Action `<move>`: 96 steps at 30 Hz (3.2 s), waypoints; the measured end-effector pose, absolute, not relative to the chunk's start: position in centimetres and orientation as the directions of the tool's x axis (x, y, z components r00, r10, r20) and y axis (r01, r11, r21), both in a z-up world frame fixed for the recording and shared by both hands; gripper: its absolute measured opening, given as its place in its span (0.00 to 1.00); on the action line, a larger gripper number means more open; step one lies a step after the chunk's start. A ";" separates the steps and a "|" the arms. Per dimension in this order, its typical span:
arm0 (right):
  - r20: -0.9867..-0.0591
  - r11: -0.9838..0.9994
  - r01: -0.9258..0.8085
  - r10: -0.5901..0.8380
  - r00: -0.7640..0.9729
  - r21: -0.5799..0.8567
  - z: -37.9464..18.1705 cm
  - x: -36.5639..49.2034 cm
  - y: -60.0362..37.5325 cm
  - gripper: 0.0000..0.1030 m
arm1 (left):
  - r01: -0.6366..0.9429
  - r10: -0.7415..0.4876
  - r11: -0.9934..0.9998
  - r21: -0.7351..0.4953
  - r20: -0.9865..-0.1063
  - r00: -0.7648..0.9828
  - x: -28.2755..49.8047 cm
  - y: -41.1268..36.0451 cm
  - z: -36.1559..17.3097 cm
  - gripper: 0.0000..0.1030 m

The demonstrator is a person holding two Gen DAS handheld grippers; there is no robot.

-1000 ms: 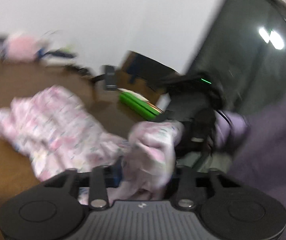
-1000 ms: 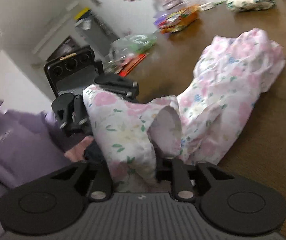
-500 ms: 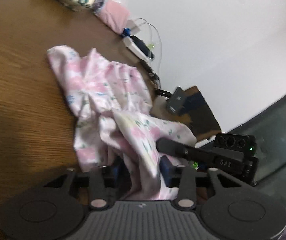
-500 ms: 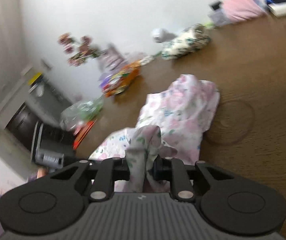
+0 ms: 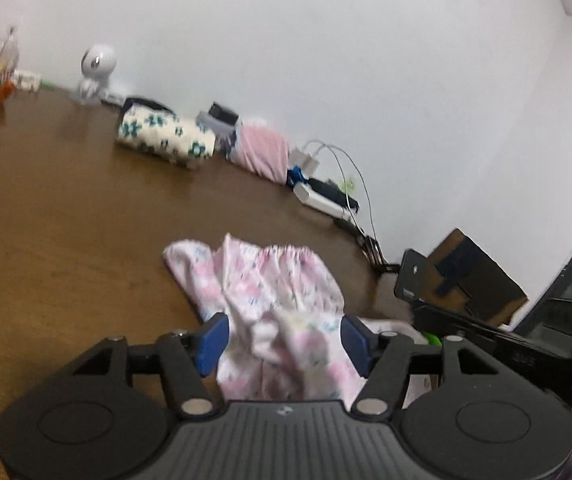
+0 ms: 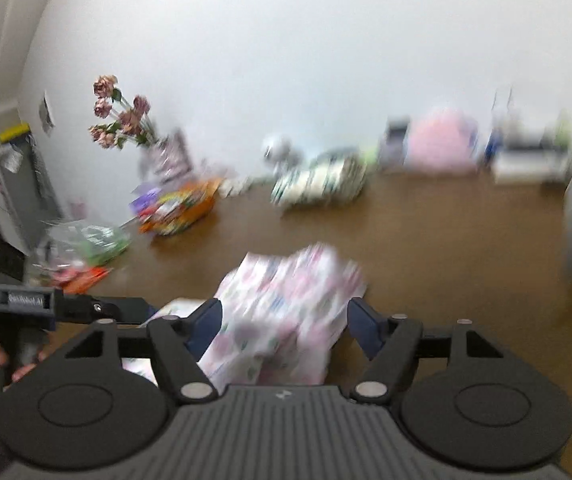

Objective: Fold clothes

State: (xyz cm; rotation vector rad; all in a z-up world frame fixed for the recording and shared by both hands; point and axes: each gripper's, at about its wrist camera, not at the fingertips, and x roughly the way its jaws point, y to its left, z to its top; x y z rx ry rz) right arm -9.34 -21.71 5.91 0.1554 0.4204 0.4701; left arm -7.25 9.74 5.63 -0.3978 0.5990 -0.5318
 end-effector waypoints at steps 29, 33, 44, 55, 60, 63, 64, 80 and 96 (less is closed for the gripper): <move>-0.418 0.922 -0.317 0.384 0.823 0.224 3.1 -7.3 -19.6 0.47 | 0.208 -0.476 0.832 -0.514 -0.472 0.742 -7.5 7.1 2.9 0.41; -0.342 0.929 -0.347 0.370 0.864 0.128 6.3 -9.6 -19.8 0.31 | 0.253 -0.461 0.853 -0.456 -0.430 0.776 -8.1 6.9 4.7 0.49; -0.506 0.880 -0.439 0.466 0.726 0.180 0.5 -5.9 -16.3 0.21 | 0.239 -0.524 0.817 -0.525 -0.503 0.687 -5.3 6.7 1.5 0.26; -0.439 0.869 -0.470 0.487 0.755 0.155 2.7 -7.8 -17.5 0.38 | 0.260 -0.539 0.801 -0.540 -0.462 0.704 -6.6 7.6 2.4 0.05; -0.522 0.875 -0.471 0.455 0.721 0.113 0.6 -6.3 -15.7 0.38 | 0.222 -0.488 0.839 -0.497 -0.507 0.710 -6.4 7.4 1.7 0.24; -0.494 0.875 -0.473 0.459 0.738 0.107 1.7 -7.0 -16.0 0.38 | 0.220 -0.441 0.868 -0.445 -0.485 0.756 -7.2 7.8 3.1 0.32; -0.472 0.873 -0.477 0.464 0.749 0.101 2.4 -7.5 -16.3 0.38 | 0.244 -0.436 0.875 -0.419 -0.459 0.774 -7.8 8.0 3.9 0.32; -0.488 0.785 -0.617 0.558 0.671 0.050 4.1 -7.0 -17.6 0.65 | 0.384 -0.522 0.852 -0.357 -0.507 0.686 -6.4 7.0 3.6 0.30; -0.671 0.329 -0.925 0.645 0.366 -0.188 0.9 -7.3 -13.2 0.97 | 0.650 -0.645 0.718 -0.251 -0.592 0.484 -3.2 5.0 2.8 0.43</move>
